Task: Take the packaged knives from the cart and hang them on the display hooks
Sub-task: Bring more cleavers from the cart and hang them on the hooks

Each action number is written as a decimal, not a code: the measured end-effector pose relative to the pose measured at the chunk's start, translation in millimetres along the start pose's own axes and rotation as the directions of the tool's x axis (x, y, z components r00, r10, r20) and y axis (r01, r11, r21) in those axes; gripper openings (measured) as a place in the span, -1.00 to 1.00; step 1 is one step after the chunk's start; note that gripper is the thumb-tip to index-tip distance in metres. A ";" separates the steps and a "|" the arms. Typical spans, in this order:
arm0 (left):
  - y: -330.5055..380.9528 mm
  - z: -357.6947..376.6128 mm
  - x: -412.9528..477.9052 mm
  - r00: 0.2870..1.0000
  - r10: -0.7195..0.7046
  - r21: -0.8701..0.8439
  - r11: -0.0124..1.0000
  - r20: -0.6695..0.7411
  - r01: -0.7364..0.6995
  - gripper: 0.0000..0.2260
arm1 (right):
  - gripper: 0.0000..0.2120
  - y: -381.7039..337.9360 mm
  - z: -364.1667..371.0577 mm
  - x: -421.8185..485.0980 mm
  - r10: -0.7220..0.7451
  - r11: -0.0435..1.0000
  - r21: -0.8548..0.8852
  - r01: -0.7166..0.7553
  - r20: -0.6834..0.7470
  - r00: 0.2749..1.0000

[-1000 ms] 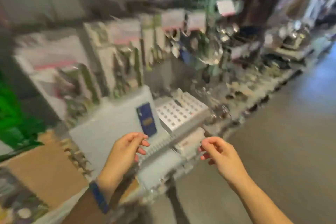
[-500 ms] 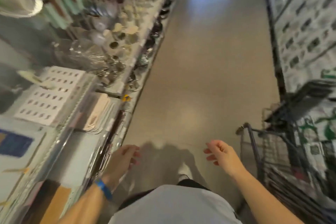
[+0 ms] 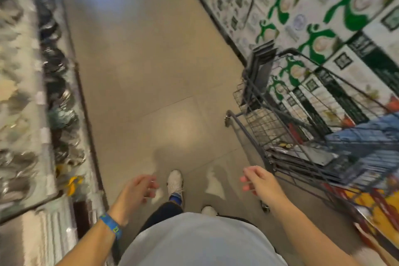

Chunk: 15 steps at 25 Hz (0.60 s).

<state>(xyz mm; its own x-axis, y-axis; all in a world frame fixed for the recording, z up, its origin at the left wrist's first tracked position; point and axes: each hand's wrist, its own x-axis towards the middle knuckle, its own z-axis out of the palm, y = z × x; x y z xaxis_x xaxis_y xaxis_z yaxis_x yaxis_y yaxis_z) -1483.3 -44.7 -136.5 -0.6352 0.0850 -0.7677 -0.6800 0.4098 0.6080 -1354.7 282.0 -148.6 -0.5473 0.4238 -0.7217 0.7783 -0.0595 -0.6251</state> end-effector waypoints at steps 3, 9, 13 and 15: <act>51.4 5.4 58.2 0.988 0.017 0.151 0.988 0.153 -0.040 -0.79 | -0.83 -24.8 1.2 1.4 0.068 0.994 0.088 -0.058 -0.110 0.992; 166.1 51.3 130.1 0.921 0.056 0.377 0.902 0.384 -0.212 -0.80 | -0.81 -57.4 -4.6 -16.0 0.142 0.948 0.313 -0.057 -0.256 0.956; 199.0 111.9 148.5 0.876 0.020 0.472 0.837 0.481 -0.278 -0.79 | -0.81 -55.2 -29.4 -12.2 0.258 0.870 0.489 -0.063 -0.343 0.903; 207.5 150.2 152.1 0.858 0.003 0.501 0.811 0.513 -0.302 -0.79 | -0.82 -50.5 -50.9 -0.1 0.260 0.858 0.512 -0.032 -0.380 0.888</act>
<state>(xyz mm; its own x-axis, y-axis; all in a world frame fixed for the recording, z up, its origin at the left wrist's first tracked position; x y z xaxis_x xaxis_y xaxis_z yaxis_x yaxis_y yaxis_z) -1666.1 189.7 -157.5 -0.3589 0.5402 -0.7612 -0.1760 0.7617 0.6235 -1378.2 331.0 -101.9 -0.1666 0.7039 -0.6905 0.5278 -0.5278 -0.6654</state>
